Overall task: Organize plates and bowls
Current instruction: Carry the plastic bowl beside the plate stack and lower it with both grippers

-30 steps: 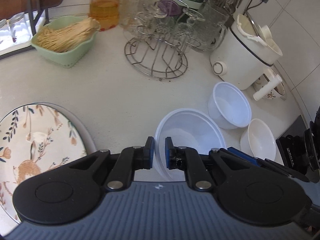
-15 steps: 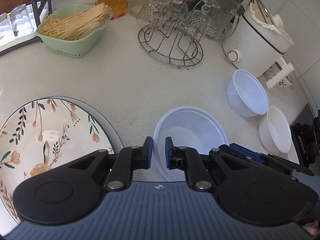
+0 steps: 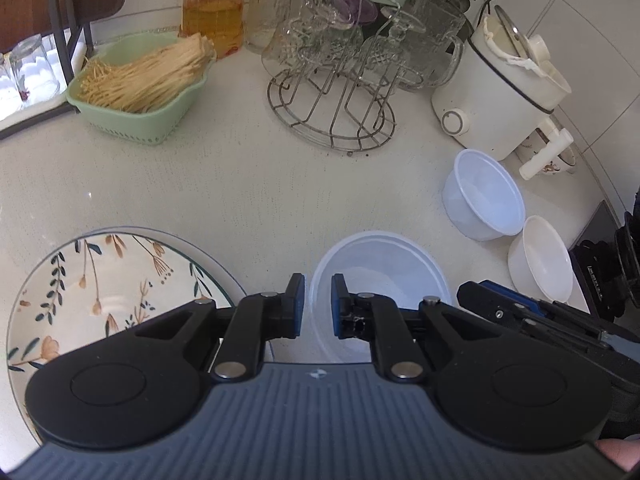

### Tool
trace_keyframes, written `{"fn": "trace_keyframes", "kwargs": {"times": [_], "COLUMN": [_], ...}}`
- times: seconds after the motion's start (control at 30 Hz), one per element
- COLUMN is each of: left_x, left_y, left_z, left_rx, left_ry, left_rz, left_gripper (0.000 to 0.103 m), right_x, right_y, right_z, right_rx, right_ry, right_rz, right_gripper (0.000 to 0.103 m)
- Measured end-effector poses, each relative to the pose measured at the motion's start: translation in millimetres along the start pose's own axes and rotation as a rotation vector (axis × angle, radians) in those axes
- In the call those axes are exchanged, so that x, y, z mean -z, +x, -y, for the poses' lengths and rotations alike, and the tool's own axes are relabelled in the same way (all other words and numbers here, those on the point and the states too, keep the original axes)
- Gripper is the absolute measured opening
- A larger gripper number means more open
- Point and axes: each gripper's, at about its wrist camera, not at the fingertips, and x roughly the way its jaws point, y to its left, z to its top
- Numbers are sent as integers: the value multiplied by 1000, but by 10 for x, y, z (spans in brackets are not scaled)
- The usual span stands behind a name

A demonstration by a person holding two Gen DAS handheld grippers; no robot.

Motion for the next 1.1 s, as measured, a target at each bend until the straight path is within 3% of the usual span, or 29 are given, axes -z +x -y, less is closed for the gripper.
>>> {"fn": "trace_keyframes", "kwargs": {"times": [0.47,0.8,1.1], "left_x": [-107,-170,-149], "left_y": [-671,-1077,-1155], "left_z": [72,76,305], "left_rx": [59,100,135], "left_ry": [83,58,118], "left_rz": [100,177,161], "left_gripper": [15,15,15], "right_x": [-139,-183,-178], "right_y": [-502,-866,-1126], "right_z": [-309,-445,-384], "right_rx": [44,79,111], "right_ry": [-5,-10,14], "right_rz": [105,168,198], "right_gripper": [23,23,23]}}
